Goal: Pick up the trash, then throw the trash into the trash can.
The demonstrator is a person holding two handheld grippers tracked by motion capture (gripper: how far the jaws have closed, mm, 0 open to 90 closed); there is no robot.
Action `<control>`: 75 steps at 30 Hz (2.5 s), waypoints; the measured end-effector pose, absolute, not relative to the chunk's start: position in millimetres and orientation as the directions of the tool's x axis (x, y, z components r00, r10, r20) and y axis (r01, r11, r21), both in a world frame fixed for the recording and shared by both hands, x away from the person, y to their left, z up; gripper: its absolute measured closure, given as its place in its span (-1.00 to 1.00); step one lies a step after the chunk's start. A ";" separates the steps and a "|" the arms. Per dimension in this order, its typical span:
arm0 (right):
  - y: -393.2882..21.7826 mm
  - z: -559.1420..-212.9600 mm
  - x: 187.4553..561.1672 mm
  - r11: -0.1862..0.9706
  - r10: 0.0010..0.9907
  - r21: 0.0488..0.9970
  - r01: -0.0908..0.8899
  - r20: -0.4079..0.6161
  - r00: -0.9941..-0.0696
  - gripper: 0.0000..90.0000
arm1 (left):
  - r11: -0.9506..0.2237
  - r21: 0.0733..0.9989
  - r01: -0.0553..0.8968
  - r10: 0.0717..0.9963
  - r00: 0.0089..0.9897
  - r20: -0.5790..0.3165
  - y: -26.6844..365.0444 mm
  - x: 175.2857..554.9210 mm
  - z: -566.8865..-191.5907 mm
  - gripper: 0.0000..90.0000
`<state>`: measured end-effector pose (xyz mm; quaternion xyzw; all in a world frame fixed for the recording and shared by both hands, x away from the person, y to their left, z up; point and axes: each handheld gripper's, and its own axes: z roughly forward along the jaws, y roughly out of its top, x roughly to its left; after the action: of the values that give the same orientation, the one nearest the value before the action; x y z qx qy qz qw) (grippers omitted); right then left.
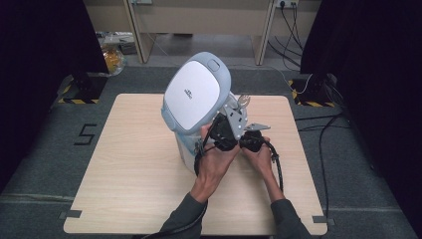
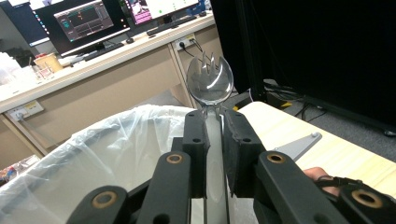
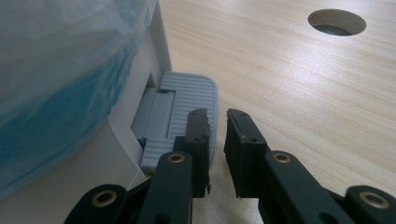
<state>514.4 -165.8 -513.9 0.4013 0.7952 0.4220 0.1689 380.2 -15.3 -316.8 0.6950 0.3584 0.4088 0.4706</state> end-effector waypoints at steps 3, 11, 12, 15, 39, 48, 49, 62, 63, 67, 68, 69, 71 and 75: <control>-165.7 -513.9 514.5 0.321 0.781 0.806 0.497 0.072 -0.621 0.75 | -0.296 0.949 0.106 0.891 0.389 0.234 -15.0 381.0 -315.4 0.77; -165.7 -513.9 514.7 0.323 0.780 0.807 0.494 0.069 -0.622 0.75 | -0.316 0.945 0.085 0.907 0.319 0.274 -14.8 382.9 -314.2 0.77; -165.7 -514.0 514.8 0.325 0.779 0.807 0.493 0.067 -0.623 0.75 | -0.317 0.945 0.079 0.909 0.311 0.279 -15.3 383.3 -314.3 0.77; -165.6 -513.9 514.7 0.325 0.779 0.807 0.493 0.066 -0.623 0.75 | -0.323 0.943 0.081 0.910 0.300 0.286 -14.8 385.4 -313.9 0.77; -164.8 -514.0 514.3 0.324 0.778 0.807 0.493 0.069 -0.625 0.75 | -0.319 0.946 0.065 0.906 0.313 0.284 -18.5 385.5 -312.3 0.50; -164.2 -513.9 513.9 0.325 0.781 0.807 0.493 0.065 -0.621 0.75 | -0.302 0.952 0.051 0.901 0.342 0.268 -19.0 380.7 -310.1 0.37; -164.4 -514.0 514.2 0.324 0.780 0.808 0.493 0.067 -0.622 0.75 | -0.303 0.951 0.053 0.899 0.347 0.267 -18.6 380.2 -309.6 0.36; -164.2 -513.9 514.3 0.325 0.780 0.806 0.494 0.067 -0.622 0.75 | -0.252 0.962 0.105 0.842 0.514 0.164 -20.9 369.0 -309.1 0.20; -164.0 -513.9 514.2 0.325 0.781 0.806 0.494 0.066 -0.621 0.75 | -0.257 0.961 0.101 0.835 0.524 0.168 -21.8 366.3 -310.0 0.18; -163.8 -514.0 514.3 0.321 0.781 0.807 0.496 0.070 -0.620 0.75 | -0.240 0.964 0.117 0.793 0.596 0.125 -21.2 357.6 -314.1 0.16; -163.6 -513.9 514.1 0.321 0.782 0.807 0.496 0.069 -0.619 0.75 | -0.236 0.964 0.127 0.777 0.620 0.108 -20.9 355.9 -315.4 0.15; -163.5 -513.9 514.1 0.322 0.783 0.807 0.495 0.067 -0.619 0.75 | -0.244 0.961 0.130 0.765 0.635 0.109 -20.3 353.9 -316.9 0.15; -163.6 -513.9 514.1 0.321 0.782 0.807 0.496 0.070 -0.620 0.75 | -0.260 0.958 0.122 0.751 0.650 0.121 -19.6 349.7 -319.6 0.14; -163.7 -513.9 514.2 0.324 0.781 0.806 0.495 0.067 -0.620 0.75 | -0.247 0.961 0.122 0.720 0.687 0.097 -13.8 341.1 -321.2 0.14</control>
<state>514.2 -163.7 -513.9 0.4010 0.7957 0.4207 0.1702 341.1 -13.8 -321.2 0.7401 0.2846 0.2750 0.5438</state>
